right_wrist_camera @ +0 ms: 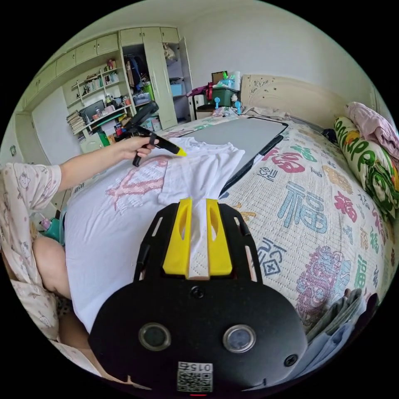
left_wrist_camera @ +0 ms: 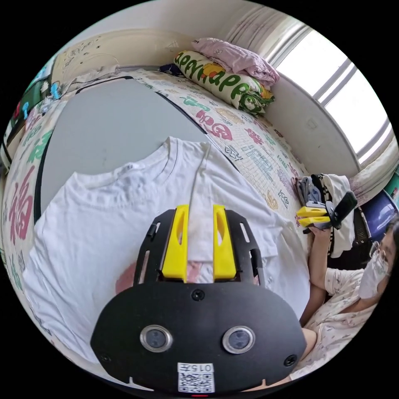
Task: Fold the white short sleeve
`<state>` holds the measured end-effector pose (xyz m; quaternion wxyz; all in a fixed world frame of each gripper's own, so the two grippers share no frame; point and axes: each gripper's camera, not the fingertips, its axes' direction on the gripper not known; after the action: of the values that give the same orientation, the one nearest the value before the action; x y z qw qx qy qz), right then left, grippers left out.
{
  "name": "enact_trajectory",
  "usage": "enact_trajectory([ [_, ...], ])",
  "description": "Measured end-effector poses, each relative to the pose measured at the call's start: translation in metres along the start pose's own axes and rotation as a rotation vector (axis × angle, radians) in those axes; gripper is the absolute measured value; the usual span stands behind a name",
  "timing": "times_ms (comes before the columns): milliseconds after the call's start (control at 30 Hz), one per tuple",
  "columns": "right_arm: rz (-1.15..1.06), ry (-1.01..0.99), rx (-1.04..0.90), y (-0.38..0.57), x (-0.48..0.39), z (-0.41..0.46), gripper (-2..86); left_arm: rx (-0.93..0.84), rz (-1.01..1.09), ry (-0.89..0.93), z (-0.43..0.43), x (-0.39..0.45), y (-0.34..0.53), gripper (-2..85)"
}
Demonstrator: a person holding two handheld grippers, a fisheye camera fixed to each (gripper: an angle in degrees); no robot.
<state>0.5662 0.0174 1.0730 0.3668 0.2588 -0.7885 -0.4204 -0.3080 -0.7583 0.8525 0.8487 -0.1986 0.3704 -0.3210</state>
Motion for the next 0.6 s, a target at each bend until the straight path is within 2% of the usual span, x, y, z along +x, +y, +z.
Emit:
enact_trajectory([
  [67,0.024,0.063,-0.027,-0.013,0.004,0.004,6.5,0.04,-0.022,0.0,-0.017,-0.003,0.033,8.4],
  [200,0.046,0.005,-0.062,-0.03,0.015,0.008,5.6,0.012,-0.047,-0.02,-0.023,-0.003,0.074,8.0],
  [400,0.046,0.014,-0.122,-0.052,0.031,-0.002,5.3,-0.019,-0.004,-0.059,-0.013,0.02,0.075,1.2],
  [600,0.055,-0.002,-0.116,-0.068,0.055,-0.029,5.0,0.043,-0.017,-0.005,-0.037,0.027,0.084,1.1],
])
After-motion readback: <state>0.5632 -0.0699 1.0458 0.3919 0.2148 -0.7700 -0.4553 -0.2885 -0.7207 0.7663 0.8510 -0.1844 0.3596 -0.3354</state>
